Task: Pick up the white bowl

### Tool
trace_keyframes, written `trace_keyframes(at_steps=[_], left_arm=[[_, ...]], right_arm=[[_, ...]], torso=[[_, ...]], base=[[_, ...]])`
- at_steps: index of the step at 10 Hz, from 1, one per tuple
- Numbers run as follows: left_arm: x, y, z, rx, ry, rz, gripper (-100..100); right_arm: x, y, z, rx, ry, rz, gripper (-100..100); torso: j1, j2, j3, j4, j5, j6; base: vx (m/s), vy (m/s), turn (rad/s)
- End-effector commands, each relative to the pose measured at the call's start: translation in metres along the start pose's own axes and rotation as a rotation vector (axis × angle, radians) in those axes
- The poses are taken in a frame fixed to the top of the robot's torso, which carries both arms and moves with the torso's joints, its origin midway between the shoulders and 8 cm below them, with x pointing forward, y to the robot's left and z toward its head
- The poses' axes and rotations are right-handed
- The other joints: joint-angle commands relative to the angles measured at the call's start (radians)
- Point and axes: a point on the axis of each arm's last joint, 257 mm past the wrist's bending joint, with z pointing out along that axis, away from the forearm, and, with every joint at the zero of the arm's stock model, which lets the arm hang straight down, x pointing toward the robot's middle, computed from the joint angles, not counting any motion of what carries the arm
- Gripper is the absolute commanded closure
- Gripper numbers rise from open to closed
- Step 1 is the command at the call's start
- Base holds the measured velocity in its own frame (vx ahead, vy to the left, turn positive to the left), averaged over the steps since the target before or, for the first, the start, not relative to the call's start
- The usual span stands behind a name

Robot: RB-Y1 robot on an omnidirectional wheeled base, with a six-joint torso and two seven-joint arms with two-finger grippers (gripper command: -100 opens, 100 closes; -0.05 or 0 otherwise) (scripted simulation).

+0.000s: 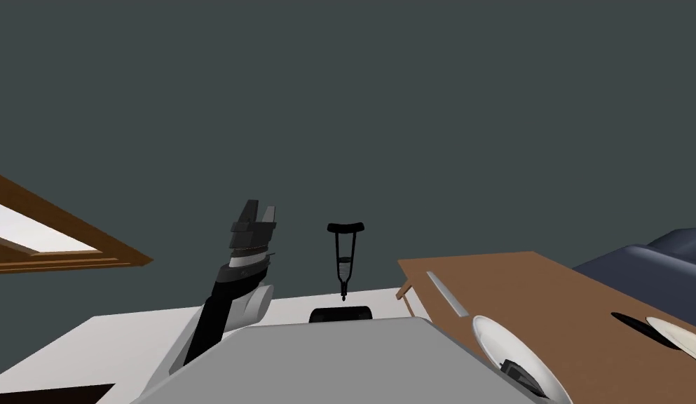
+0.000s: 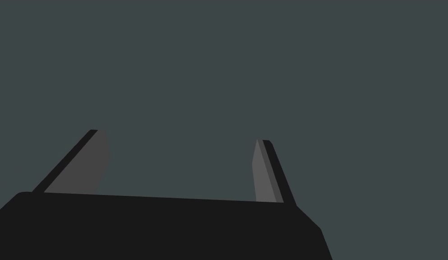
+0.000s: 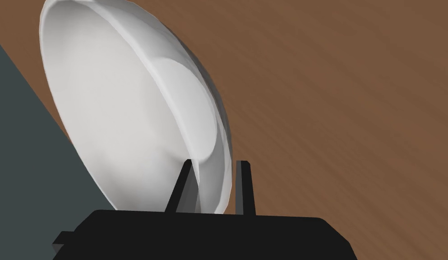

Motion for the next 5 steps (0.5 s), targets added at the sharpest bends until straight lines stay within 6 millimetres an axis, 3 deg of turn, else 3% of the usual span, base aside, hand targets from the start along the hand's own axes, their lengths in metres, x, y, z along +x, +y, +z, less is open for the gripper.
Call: trace_keyframes(at_steps=[1,4,5], left_arm=[[0.0000,0.0000,0.0000,0.000,0.000,0.000,0],[0.0000,0.0000,0.0000,0.000,0.000,0.000,0],[0.0000,-0.0001,0.0001,0.000,0.000,0.000,0]], right_arm=[[0.0000,-0.0021,-0.0043,0.001,-0.008,-0.014,100],[-0.0015,-0.0035,-0.0077,-0.001,-0.020,-0.029,100],[-0.0015,-0.0030,-0.0080,-0.003,-0.021,-0.029,0]], torso=[[0.000,0.000,0.000,0.000,0.000,0.000],[0.002,-0.002,-0.001,0.000,0.001,-0.001],[0.002,-0.001,0.000,0.000,0.001,-0.002]], base=[[0.061,0.035,-0.165],[0.048,0.027,-0.103],[0.000,0.000,0.000]])
